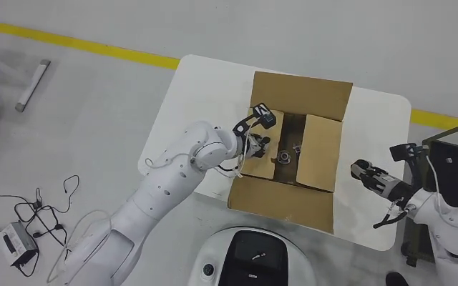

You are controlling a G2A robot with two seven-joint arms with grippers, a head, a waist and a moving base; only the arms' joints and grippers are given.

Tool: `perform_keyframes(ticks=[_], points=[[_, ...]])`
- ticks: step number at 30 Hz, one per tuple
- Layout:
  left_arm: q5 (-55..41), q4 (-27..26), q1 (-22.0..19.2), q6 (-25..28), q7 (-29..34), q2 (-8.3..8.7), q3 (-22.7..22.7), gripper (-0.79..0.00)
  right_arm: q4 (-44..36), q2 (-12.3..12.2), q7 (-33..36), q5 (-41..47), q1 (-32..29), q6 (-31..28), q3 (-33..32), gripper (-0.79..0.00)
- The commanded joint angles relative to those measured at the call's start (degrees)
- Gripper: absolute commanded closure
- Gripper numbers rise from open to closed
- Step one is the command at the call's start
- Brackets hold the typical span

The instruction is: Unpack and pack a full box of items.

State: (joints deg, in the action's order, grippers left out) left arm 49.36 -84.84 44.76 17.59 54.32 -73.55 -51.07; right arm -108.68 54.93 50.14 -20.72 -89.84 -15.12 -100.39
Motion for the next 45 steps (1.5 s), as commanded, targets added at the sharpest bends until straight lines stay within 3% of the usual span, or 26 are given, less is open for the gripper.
perform_keyframes(ticks=[1, 12, 13, 14, 15, 17, 18, 19, 28, 37, 45], points=[[0.4, 0.4, -0.3, -0.6, 0.0, -0.12, 0.3, 0.000, -0.1, 0.0, 0.2, -0.1, 0.1, 0.1, 0.4, 0.000], [0.8, 0.6, -0.7, -2.4, -0.1, -0.04, -0.9, 0.000, 1.1, -0.1, -0.1, 1.3, 2.4, -4.0, 4.6, 0.000], [0.8, 0.3, -0.6, -2.4, -0.1, 0.03, -1.2, -0.037, 1.7, 0.0, -0.3, 1.6, 2.8, -4.5, 5.4, 0.000], [0.8, 0.0, -0.4, -2.4, 0.0, 0.11, -1.5, -0.185, 2.4, 0.0, -0.4, 1.9, 3.3, -4.9, 6.2, 0.000], [1.0, -0.4, -0.4, -2.5, 0.0, 0.20, -1.9, -0.283, 3.4, 0.0, -0.5, 2.0, 3.8, -5.1, 7.0, 0.000], [1.1, -1.5, -0.1, -2.1, 0.1, 0.42, -2.7, -0.388, 5.0, 0.1, -0.8, 1.5, 4.9, -5.4, 8.6, 0.000], [1.3, -2.0, 0.1, -2.0, 0.1, 0.56, -3.1, -0.711, 5.7, 0.2, -0.7, 1.4, 5.4, -5.4, 9.4, 0.000], [1.9, -2.6, 0.2, -2.0, 0.3, 0.71, -3.6, -0.785, 6.3, 0.2, -0.4, 0.9, 5.9, -5.3, 10.1, 0.000], [4.9, -9.4, 3.4, -5.2, 0.6, 2.41, -11.0, -0.785, 9.6, 0.2, -0.1, 0.5, 8.8, -4.6, 12.8, 0.000], [25.6, -21.0, 12.4, -5.9, -2.0, 4.85, -16.7, -0.785, 5.5, -0.4, -0.6, 8.9, 7.2, -8.7, 6.8, 0.000], [24.0, -26.6, 21.1, 3.5, -5.4, 6.52, -23.4, -0.785, 2.4, -1.2, 0.9, 16.2, 3.4, -16.8, 0.2, 0.000]])
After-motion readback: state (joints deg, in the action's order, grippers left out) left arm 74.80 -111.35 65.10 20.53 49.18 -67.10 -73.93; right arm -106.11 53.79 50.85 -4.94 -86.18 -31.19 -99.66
